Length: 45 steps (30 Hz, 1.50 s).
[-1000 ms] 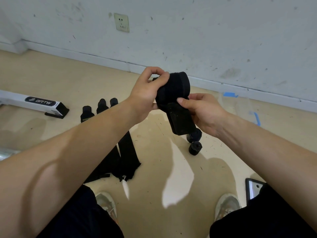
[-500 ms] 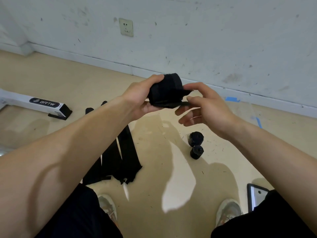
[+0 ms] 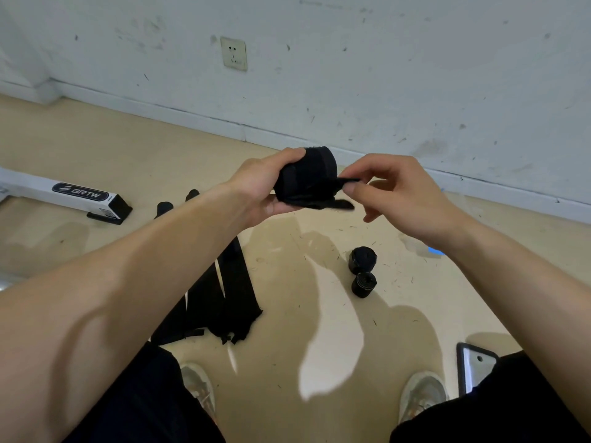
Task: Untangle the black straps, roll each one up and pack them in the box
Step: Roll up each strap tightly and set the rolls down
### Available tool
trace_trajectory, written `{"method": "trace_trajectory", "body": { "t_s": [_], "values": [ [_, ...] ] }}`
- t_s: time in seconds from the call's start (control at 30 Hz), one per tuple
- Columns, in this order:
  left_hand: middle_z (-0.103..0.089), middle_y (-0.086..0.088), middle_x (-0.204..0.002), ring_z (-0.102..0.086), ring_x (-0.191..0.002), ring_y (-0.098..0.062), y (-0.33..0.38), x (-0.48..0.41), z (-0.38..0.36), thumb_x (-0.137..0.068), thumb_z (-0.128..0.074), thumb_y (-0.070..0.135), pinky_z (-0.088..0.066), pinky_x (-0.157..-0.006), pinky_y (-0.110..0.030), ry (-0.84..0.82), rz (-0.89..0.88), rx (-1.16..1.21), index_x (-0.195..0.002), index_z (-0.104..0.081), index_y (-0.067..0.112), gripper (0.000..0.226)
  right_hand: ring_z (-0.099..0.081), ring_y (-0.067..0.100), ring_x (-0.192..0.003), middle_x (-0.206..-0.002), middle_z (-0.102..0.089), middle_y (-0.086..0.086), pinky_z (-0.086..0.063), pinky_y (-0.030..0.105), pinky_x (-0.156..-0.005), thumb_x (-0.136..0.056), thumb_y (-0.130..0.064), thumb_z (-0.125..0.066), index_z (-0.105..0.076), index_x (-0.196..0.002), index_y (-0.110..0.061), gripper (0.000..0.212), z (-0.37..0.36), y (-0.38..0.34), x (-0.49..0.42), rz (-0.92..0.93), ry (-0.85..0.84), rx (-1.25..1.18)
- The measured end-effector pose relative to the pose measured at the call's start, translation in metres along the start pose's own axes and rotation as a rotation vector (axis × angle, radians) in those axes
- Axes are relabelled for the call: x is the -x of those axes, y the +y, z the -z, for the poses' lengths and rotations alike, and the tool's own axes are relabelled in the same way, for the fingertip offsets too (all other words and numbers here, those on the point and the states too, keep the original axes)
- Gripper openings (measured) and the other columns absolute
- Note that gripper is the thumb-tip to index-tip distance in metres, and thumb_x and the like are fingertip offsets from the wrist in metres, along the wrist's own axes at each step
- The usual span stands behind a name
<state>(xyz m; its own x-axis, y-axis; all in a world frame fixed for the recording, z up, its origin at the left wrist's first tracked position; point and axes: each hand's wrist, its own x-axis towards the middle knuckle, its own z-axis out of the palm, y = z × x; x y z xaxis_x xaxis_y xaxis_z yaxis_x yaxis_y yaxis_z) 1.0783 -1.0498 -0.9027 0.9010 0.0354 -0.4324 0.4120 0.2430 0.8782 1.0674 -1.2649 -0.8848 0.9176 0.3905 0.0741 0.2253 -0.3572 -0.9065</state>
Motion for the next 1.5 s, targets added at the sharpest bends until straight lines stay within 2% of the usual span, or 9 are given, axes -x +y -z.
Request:
{"method": "trace_trajectory", "body": {
  "t_s": [0.23, 0.37, 0.47, 0.57, 0.8, 1.03, 1.2, 1.37, 1.5],
  "values": [
    [-0.072, -0.005, -0.109, -0.075, -0.093, -0.024, -0.013, 0.003, -0.015, -0.097, -0.072, 0.025, -0.064, -0.079, -0.051, -0.067, -0.093, -0.099, -0.123, -0.068, 0.018, 0.028, -0.049, 0.016, -0.064, -0.075, -0.060, -0.013, -0.052, 0.043, -0.063, -0.092, -0.017, -0.070, -0.071, -0.083, -0.032, 0.018, 0.000, 0.005, -0.010, 0.059, 0.151, 0.132],
    [-0.073, -0.001, -0.112, -0.075, -0.093, -0.021, -0.021, 0.008, -0.025, -0.099, -0.068, 0.031, -0.064, -0.073, -0.039, -0.148, -0.144, -0.195, -0.121, -0.071, 0.028, 0.022, -0.047, 0.014, -0.060, -0.072, -0.060, -0.011, -0.044, 0.032, -0.061, -0.092, -0.016, -0.070, -0.069, -0.078, -0.036, 0.024, -0.003, 0.010, -0.014, 0.048, 0.227, 0.144],
    [-0.070, -0.005, -0.123, -0.073, -0.105, -0.026, -0.022, 0.011, -0.028, -0.103, -0.061, 0.036, -0.064, -0.083, -0.046, -0.206, -0.168, -0.182, -0.126, -0.068, 0.026, 0.026, -0.053, 0.016, -0.064, -0.067, -0.058, -0.016, -0.054, 0.042, -0.064, -0.091, -0.019, -0.070, -0.068, -0.076, -0.033, 0.021, -0.005, 0.014, -0.016, -0.003, 0.325, 0.132],
    [-0.069, -0.006, -0.126, -0.074, -0.105, -0.027, -0.023, 0.013, -0.028, -0.103, -0.060, 0.038, -0.064, -0.081, -0.043, -0.225, -0.186, -0.178, -0.129, -0.066, 0.023, 0.030, -0.058, 0.018, -0.065, -0.061, -0.058, -0.020, -0.057, 0.046, -0.066, -0.089, -0.023, -0.069, -0.068, -0.075, -0.034, 0.018, -0.007, 0.017, -0.018, -0.035, 0.372, 0.118],
    [-0.068, -0.008, -0.126, -0.075, -0.101, -0.024, -0.025, 0.015, -0.029, -0.101, -0.065, 0.031, -0.063, -0.073, -0.038, -0.234, -0.216, -0.224, -0.128, -0.068, 0.023, 0.029, -0.053, 0.011, -0.060, -0.064, -0.055, -0.007, -0.045, 0.028, -0.059, -0.087, -0.023, -0.071, -0.064, -0.080, -0.021, 0.009, -0.011, 0.025, -0.018, -0.090, 0.410, 0.046],
    [-0.072, -0.002, -0.117, -0.077, -0.083, -0.014, -0.027, 0.018, -0.034, -0.097, -0.066, 0.020, -0.062, -0.065, -0.034, -0.201, -0.186, -0.246, -0.119, -0.073, 0.025, 0.023, -0.050, 0.006, -0.053, -0.061, -0.053, -0.005, -0.041, 0.022, -0.052, -0.088, -0.033, -0.074, -0.061, -0.083, -0.021, 0.017, -0.008, 0.028, -0.021, -0.156, 0.395, 0.095],
    [-0.073, -0.002, -0.115, -0.074, -0.095, -0.021, -0.024, 0.017, -0.034, -0.098, -0.063, 0.024, -0.062, -0.065, -0.034, -0.162, -0.187, -0.275, -0.115, -0.074, 0.028, 0.021, -0.045, 0.000, -0.052, -0.062, -0.049, -0.008, -0.036, 0.015, -0.052, -0.092, -0.041, -0.070, -0.062, -0.091, -0.020, 0.022, -0.010, 0.027, -0.019, -0.120, 0.351, 0.115],
    [-0.073, 0.000, -0.111, -0.070, -0.097, -0.023, -0.020, 0.015, -0.030, -0.099, -0.058, 0.025, -0.063, -0.078, -0.043, -0.117, -0.147, -0.299, -0.112, -0.075, 0.029, 0.022, -0.042, 0.003, -0.059, -0.072, -0.042, -0.006, -0.037, 0.021, -0.058, -0.073, -0.040, -0.088, -0.058, -0.112, -0.023, 0.052, -0.007, 0.025, -0.014, -0.083, 0.172, 0.151],
    [-0.072, -0.001, -0.114, -0.068, -0.106, -0.027, -0.020, 0.017, -0.030, -0.097, -0.058, 0.027, -0.062, -0.081, -0.047, -0.158, -0.134, -0.348, -0.112, -0.075, 0.029, 0.023, -0.040, 0.013, -0.061, -0.062, -0.039, -0.006, -0.034, 0.023, -0.053, -0.082, -0.041, -0.082, -0.060, -0.109, -0.021, 0.040, -0.003, 0.024, -0.014, -0.098, 0.163, 0.054]
  ]
}}
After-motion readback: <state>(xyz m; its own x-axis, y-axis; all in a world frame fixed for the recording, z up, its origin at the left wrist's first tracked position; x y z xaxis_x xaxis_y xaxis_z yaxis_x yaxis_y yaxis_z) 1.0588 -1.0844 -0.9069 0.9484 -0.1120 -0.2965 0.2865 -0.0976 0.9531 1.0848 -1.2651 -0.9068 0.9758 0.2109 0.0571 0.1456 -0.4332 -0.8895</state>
